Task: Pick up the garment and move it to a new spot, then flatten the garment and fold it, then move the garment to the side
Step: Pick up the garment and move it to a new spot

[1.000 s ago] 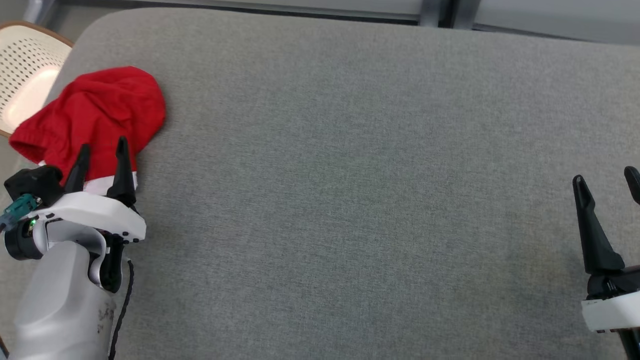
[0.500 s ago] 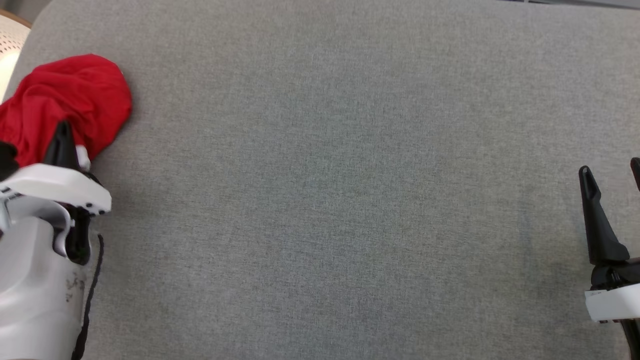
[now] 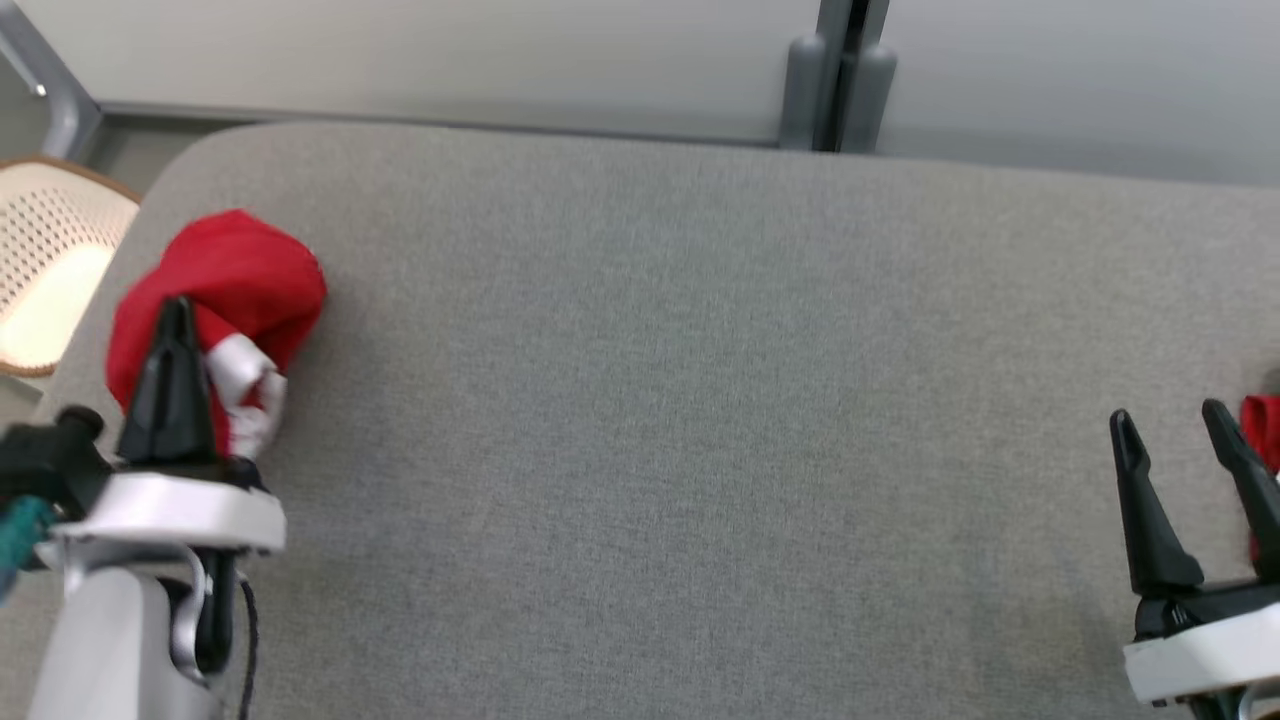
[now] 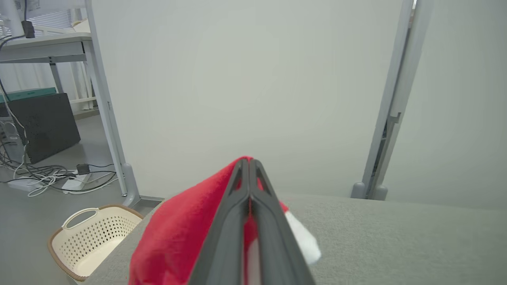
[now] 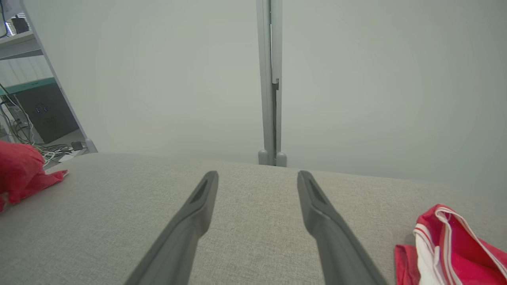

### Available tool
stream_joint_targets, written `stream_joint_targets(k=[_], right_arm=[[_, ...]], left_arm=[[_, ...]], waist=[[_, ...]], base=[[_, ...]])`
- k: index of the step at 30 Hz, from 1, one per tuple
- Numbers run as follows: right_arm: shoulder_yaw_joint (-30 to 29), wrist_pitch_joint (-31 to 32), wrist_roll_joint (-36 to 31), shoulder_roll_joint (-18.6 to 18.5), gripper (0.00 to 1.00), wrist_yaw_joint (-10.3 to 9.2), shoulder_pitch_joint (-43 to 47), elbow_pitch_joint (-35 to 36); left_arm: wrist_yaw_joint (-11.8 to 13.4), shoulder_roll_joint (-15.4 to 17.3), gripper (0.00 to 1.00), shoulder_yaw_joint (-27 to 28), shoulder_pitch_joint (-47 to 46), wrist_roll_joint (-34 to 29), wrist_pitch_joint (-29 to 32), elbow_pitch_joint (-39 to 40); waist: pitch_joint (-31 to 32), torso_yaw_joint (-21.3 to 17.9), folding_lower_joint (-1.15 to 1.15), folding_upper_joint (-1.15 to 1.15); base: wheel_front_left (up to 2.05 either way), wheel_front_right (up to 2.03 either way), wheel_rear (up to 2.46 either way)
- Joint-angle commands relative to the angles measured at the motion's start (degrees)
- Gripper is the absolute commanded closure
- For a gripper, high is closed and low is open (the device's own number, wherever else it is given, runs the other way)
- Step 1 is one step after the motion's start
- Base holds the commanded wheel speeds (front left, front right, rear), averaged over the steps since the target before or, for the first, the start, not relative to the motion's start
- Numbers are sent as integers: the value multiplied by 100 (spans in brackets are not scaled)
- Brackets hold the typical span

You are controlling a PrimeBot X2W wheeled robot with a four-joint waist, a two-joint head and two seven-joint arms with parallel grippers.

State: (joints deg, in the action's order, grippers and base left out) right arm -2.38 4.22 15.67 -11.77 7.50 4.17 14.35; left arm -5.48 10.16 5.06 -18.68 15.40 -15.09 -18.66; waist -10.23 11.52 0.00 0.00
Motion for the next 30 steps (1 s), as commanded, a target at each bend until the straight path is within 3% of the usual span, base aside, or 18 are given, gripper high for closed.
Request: stream_joint_targets(k=[1, 8, 13, 26, 30], right_arm=[[8, -7, 36, 20, 0, -2, 77, -5], [42, -3, 55, 176, 0, -2, 437, -6], [117, 5, 90, 232, 0, -1, 417, 102], [293, -229, 205, 257, 0, -2, -142, 50], [311, -349, 259, 298, 0, -2, -237, -52]], left_arm=[[9, 15, 100, -20, 119, -64, -6, 104], [-21, -156, 100, -447, 1035, -231, 235, 1125], [-85, -322, 100, -982, 1268, -181, 686, 1851], [-203, -615, 100, -2706, 23, 137, 723, 1385], [-197, -617, 100, -3155, -290, 251, 702, 1154]], waist=[[331, -7, 0, 0], [844, -96, 0, 0], [770, -439, 0, 0], [-248, -2084, 0, 0], [-488, -2399, 0, 0]], base=[[0, 0, 0], [0, 0, 0], [0, 0, 0], [0, 0, 0], [0, 0, 0]])
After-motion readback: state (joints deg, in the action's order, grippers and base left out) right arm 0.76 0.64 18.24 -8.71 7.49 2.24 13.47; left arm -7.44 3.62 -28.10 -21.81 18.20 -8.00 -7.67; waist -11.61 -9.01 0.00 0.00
